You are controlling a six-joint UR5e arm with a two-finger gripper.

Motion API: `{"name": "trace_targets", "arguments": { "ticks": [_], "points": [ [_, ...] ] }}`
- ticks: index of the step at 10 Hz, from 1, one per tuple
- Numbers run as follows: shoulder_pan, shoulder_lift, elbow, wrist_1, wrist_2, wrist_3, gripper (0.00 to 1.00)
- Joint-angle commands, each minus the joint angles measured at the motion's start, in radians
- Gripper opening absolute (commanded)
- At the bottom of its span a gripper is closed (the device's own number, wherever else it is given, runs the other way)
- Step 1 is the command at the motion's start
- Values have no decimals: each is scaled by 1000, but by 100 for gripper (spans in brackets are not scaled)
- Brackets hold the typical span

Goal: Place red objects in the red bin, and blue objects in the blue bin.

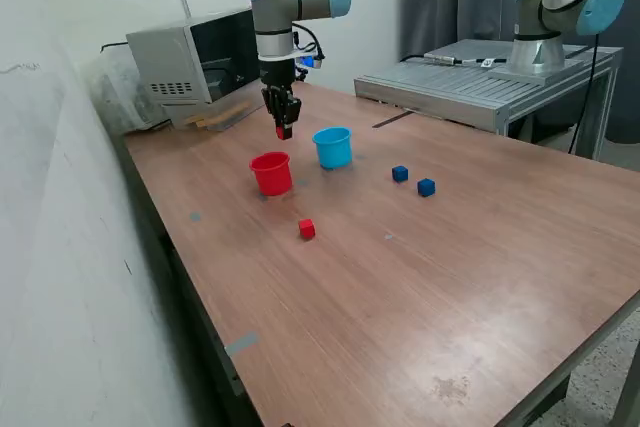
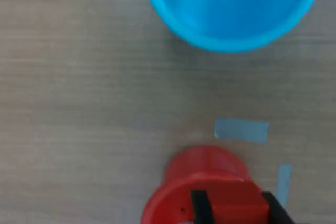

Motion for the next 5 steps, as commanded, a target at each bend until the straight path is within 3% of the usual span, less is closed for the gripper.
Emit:
{"name": "trace_targets", "arguments": {
  "ticks": [1,5],
  "points": [
    [41,57,-74,2,-2,4,0],
    [41,117,-148,2,-3,2,0]
  ]
}}
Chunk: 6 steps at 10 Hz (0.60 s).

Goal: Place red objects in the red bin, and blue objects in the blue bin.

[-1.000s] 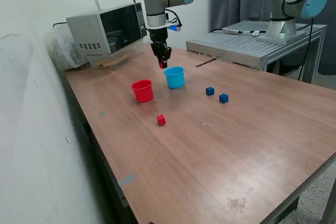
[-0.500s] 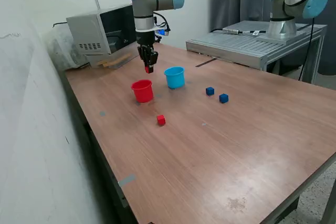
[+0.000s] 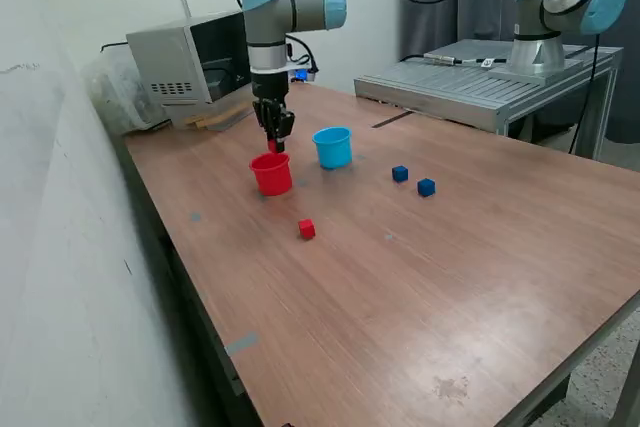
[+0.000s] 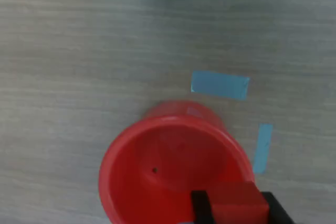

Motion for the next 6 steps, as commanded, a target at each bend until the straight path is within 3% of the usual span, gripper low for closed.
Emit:
{"name": "trace_targets", "arguments": {
  "ticks": [1,3,4,5,6],
  "points": [
    [-1,37,-43,-2,-3,-2,0],
    [-3,37,-43,-5,-15,-5,0],
    [-4,38,-42,-5,-40,-3,0],
    [-4,38,-42,-3,-67,-2,100],
    [-4,38,-43,-5,-95,-2,100]
  ]
}}
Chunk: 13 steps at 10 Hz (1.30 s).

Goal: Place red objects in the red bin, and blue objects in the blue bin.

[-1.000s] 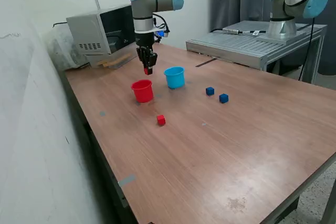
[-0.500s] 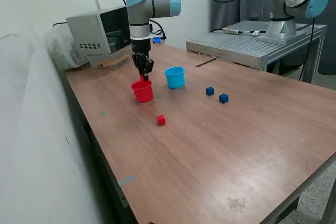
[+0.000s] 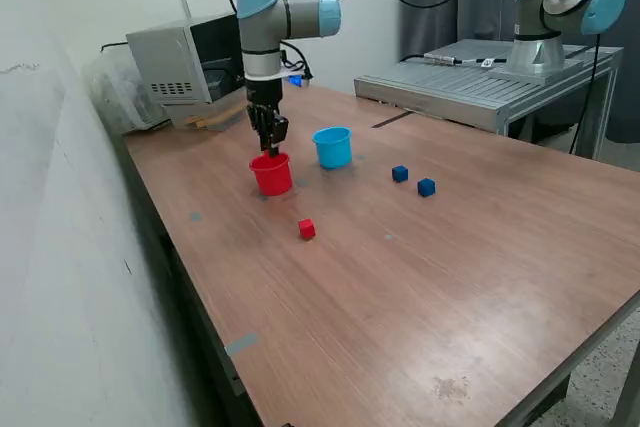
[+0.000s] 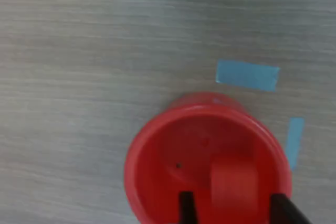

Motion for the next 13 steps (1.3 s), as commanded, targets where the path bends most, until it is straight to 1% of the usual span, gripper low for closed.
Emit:
{"name": "trace_targets", "arguments": {
  "ticks": [1,3,4,6,7,8,9,10,11,12,13],
  "points": [
    [0,3,-5,-1,-68,2,100],
    [8,-3,-6,0,-68,2,100],
    [23,-25,8,3,-60,4,100],
    [80,-77,29,3,-57,16,100],
    [121,-100,44,6,-51,75,100],
    [150,-130,79,9,11,182,100],
    [172,-144,95,46,85,302,100],
    [224,-146,92,95,126,377,100],
    [251,-146,89,97,127,418,100],
    [267,-144,81,97,128,488,100],
    [282,-134,63,95,128,524,100]
  ]
}}
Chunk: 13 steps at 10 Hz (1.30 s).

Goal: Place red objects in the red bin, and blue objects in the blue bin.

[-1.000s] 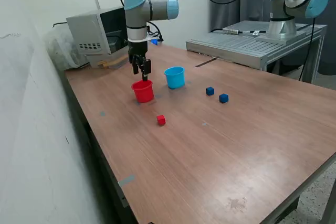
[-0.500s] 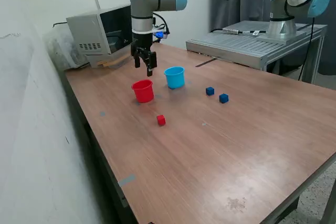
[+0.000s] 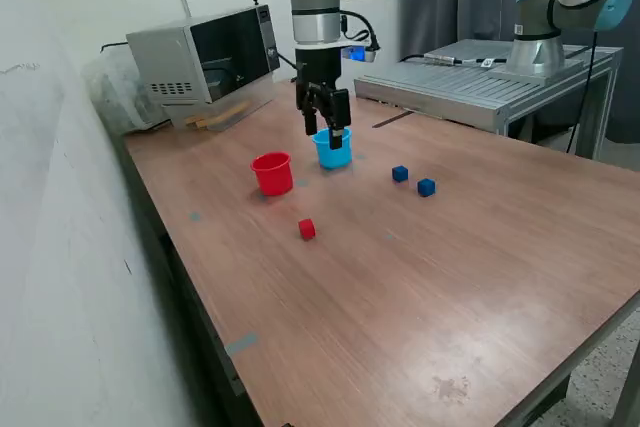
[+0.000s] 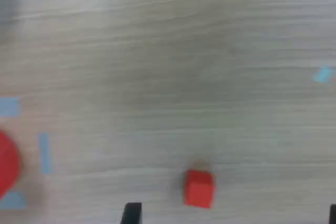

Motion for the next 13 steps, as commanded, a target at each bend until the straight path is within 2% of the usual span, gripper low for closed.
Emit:
{"name": "trace_targets", "arguments": {
  "ticks": [1,5,6,7,10,13],
  "points": [
    [68,38,-60,24,29,160,100],
    [82,171,-189,57,15,159,100],
    [78,188,-199,55,-12,160,100],
    [68,205,-211,54,-23,159,100],
    [26,259,-214,47,-23,153,100],
    [18,303,-232,46,-21,148,100]
  ]
}}
